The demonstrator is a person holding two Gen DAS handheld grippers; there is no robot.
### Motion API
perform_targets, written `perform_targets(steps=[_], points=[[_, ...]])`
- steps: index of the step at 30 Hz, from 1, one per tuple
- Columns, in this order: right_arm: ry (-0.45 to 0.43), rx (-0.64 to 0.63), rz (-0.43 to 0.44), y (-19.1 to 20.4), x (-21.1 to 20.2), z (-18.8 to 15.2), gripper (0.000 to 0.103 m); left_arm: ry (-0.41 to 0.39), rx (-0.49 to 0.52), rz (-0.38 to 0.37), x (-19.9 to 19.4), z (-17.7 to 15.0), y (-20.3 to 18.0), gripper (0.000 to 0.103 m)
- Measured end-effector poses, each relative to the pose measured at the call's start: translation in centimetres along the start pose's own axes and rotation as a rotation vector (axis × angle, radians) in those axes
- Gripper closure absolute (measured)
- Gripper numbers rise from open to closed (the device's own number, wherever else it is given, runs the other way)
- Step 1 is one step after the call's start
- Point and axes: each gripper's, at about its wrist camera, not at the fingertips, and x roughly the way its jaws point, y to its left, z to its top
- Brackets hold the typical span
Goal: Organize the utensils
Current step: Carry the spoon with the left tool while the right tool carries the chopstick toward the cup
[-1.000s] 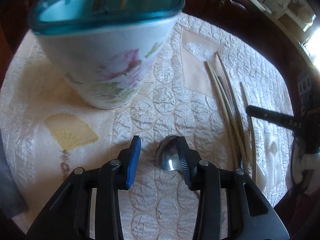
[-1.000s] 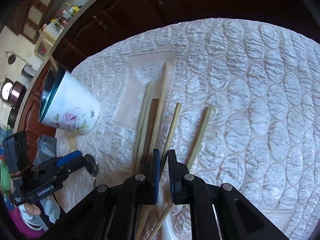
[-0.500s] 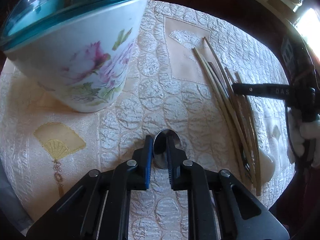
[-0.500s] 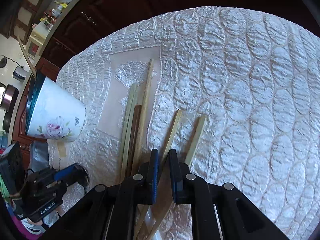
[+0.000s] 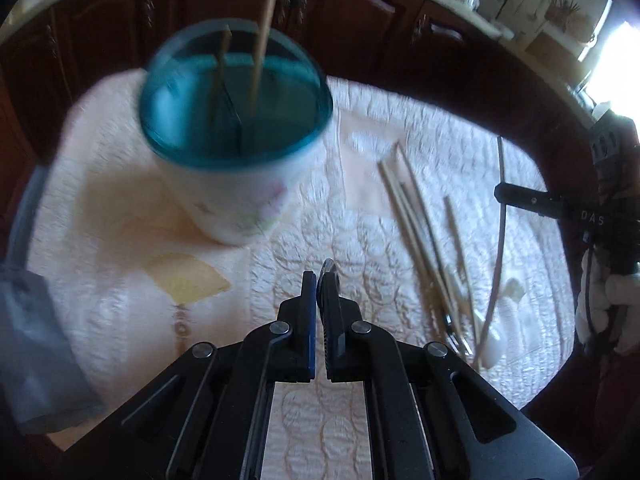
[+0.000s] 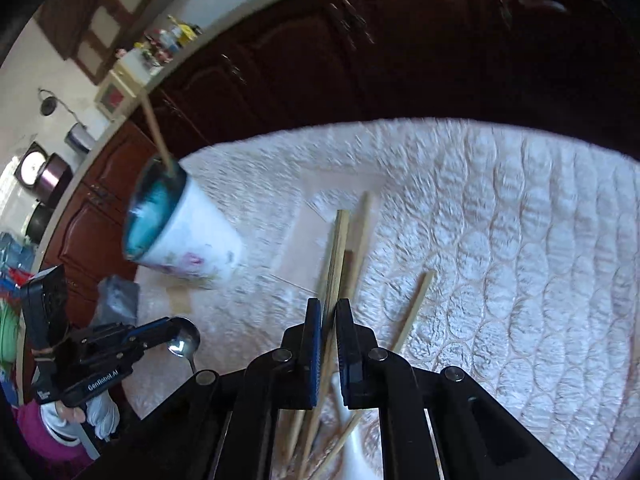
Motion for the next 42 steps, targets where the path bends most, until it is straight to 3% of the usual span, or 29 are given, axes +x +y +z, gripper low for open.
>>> perform_targets(steps=[8, 13, 15, 18, 21, 24, 28, 36, 40, 42], points=[[-0.082, -0.101, 0.037, 4.5, -3.9, 1.4, 0.099, -0.119, -0.022, 0.019, -6.6, 1.3, 1.6, 0.101], [-0.103, -0.139, 0.033, 6.5, -3.6, 2.5, 0.099, -0.19, -0.029, 0.052, -9.6, 1.6, 2.4, 0.101], [-0.078, -0.109, 0.021, 5.8, -2.3, 2.7, 0.098, -0.197, -0.039, 0.052, -10.0, 1.5, 2.8, 0.101], [-0.025, -0.094, -0.079, 4.3, 0.0, 2.1, 0.097, -0.195, -0.047, 0.052, -9.9, 1.0, 3.0, 0.101], [0.033, -0.033, -0.104, 2.3, 2.3, 1.4, 0.097, -0.182, -0.063, 0.051, -9.4, 0.9, 3.3, 0.101], [0.06, -0.032, -0.073, 2.3, 4.1, 1.3, 0.095, -0.177, -0.077, 0.047, -9.1, 1.1, 3.5, 0.101], [0.115, -0.079, -0.075, 3.3, 7.3, 1.9, 0.084, -0.177, -0.086, 0.044, -9.0, 1.2, 3.6, 0.101], [0.196, -0.109, -0.155, 3.3, 11.8, 3.0, 0.084, -0.174, -0.109, 0.059, -8.9, 1.2, 4.6, 0.101], [0.222, -0.127, -0.17, 3.1, 12.7, 2.9, 0.098, -0.179, -0.11, 0.063, -9.0, 1.2, 4.7, 0.101], [0.209, -0.126, -0.157, 3.1, 12.2, 2.8, 0.098, -0.185, -0.109, 0.061, -9.2, 1.2, 4.7, 0.101]])
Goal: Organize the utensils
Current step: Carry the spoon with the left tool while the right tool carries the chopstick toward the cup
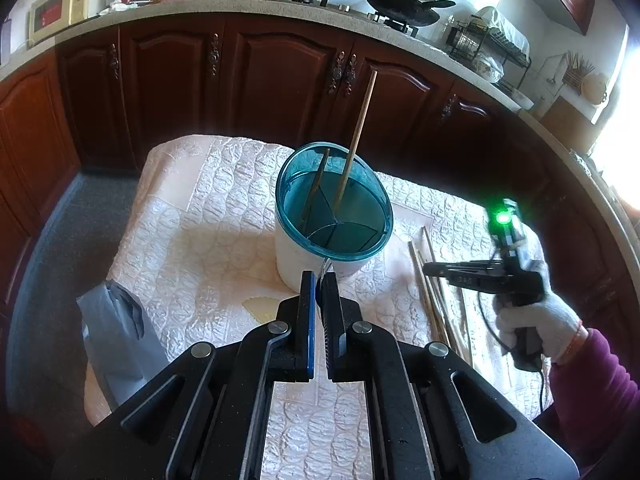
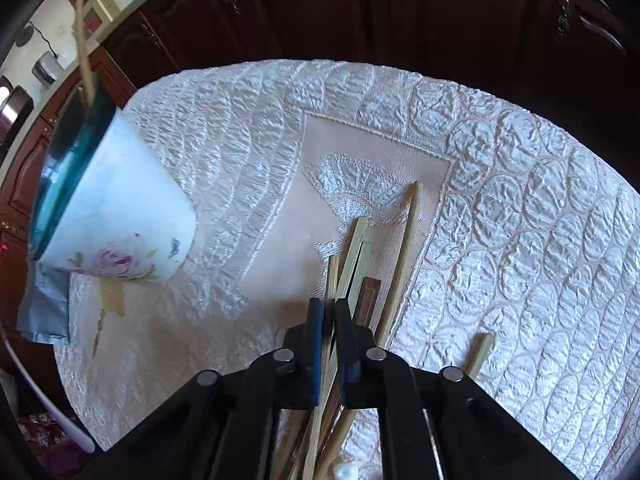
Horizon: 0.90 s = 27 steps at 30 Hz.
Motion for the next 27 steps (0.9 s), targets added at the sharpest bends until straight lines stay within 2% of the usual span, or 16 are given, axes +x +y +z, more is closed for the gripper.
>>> perform_targets(steps=[9, 14, 18, 21, 27], points=[[-0.174, -0.01, 0.112, 0.5, -8.9, -1.9, 0.098, -0.061, 0.002, -0.012, -2.5, 1.2, -0.2, 0.101], [-0.298, -0.028, 0.184, 1.0, -15.1, -2.2, 0.098, -0.134, 0.001, 0.028, -4.6, 3.2, 0.1, 0.101], [-0.378, -0.06, 0.217, 2.5, -18.5, -1.2, 0.098, -0.2, 0.009, 0.094, -5.6, 5.0, 0.2, 0.101], [-0.439, -0.086, 0.224, 3.5, -21.0, -0.1, 0.098, -0.262, 0.038, 0.175, -5.7, 6.1, -0.1, 0.101], [-0.529, -0.126, 0.242, 6.3, -24.4, 2.8, 0.098, -0.332, 0.088, 0.274, -3.9, 8.1, -0.4, 0.101]])
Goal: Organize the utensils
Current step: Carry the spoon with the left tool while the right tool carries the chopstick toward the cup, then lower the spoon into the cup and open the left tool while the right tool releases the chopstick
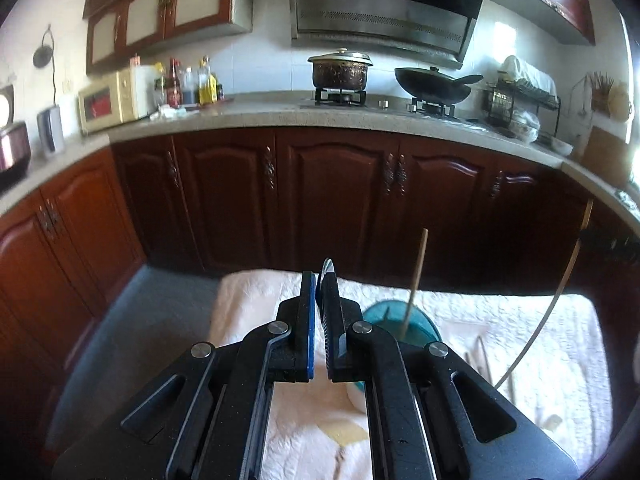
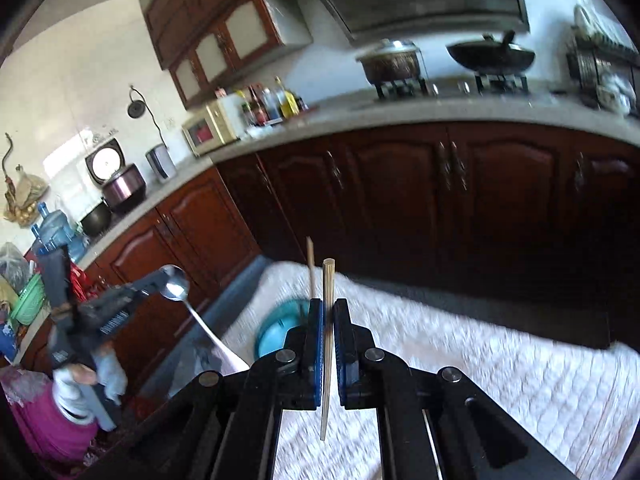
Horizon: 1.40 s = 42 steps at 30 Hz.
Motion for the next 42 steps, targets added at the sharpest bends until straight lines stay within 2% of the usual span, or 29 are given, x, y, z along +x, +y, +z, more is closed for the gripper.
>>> perform_targets(steps=[5, 15, 20, 28, 36, 38, 40, 42], points=[[-0.031, -0.036, 0.003, 2.2, 1.4, 3.0, 0.098, -0.02, 0.064, 0.06, 2.6, -0.3, -1.5, 0.101], [-0.034, -0.052, -0.059, 2.6, 7.5, 5.0, 0.098, -0.031, 0.173, 0.141, 6.8, -1.8, -4.1, 0.101], [0.009, -0.049, -0.071, 2.1, 10.8, 3.9, 0.098, -0.014, 0.215, 0.153, 8.2, -3.0, -5.0, 0.101], [0.11, -0.026, -0.046, 1.1, 14.9, 1.3, 0.098, 0.037, 0.233, 0.141, 9.7, -4.7, -6.2, 0.101], [0.15, 0.014, -0.02, 0.2, 16.6, 0.2, 0.098, 0.107, 0.192, 0.115, 11.4, -5.5, -6.6, 0.101], [0.166, 0.025, -0.017, -0.1, 16.8, 0.0, 0.094, 0.115, 0.176, 0.101, 11.4, -5.6, -6.5, 0.1], [0.17, 0.024, -0.02, -0.2, 16.6, -0.3, 0.078, 0.124, 0.16, 0.092, 11.4, -5.6, -6.5, 0.099], [0.174, 0.039, -0.014, -0.5, 16.4, -0.6, 0.077, 0.145, 0.145, 0.078, 11.5, -5.5, -6.4, 0.098]])
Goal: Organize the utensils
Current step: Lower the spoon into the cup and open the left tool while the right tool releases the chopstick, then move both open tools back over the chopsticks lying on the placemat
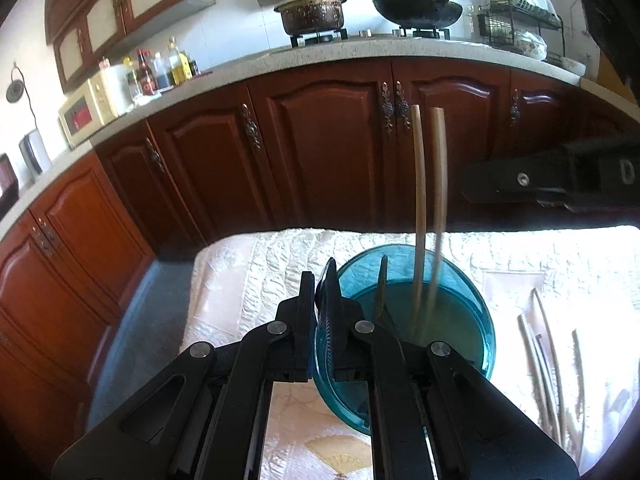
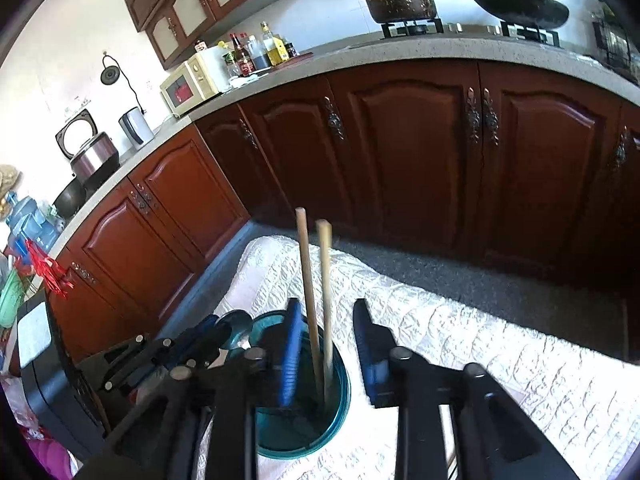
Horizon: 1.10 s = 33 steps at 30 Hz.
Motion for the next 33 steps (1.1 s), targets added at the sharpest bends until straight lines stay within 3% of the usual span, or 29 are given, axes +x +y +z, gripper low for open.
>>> perform_targets(steps=[7, 10, 30, 33], points=[[0.019, 0.023, -0.007, -0.8, -0.8, -1.5, 0.076, -0.002, -0.046, -0.045, -1.4, 0.3, 0.6, 0.068], [0.021, 0.032, -0.017, -1.1, -1.4, -2.4, 0.074, -0.002, -0.07, -0.068, -2.2, 0.4, 0.9, 0.063], [-0.005, 0.048, -0.196, -2.2, -6.3, -8.5, 0.065, 0.054, -0.111, -0.2, -6.0, -1.0, -2.0, 0.059], [-0.007, 0.07, -0.222, -3.0, -7.2, -9.5, 0.064, 0.061, -0.107, -0.222, -6.4, -1.3, -2.8, 0.052]])
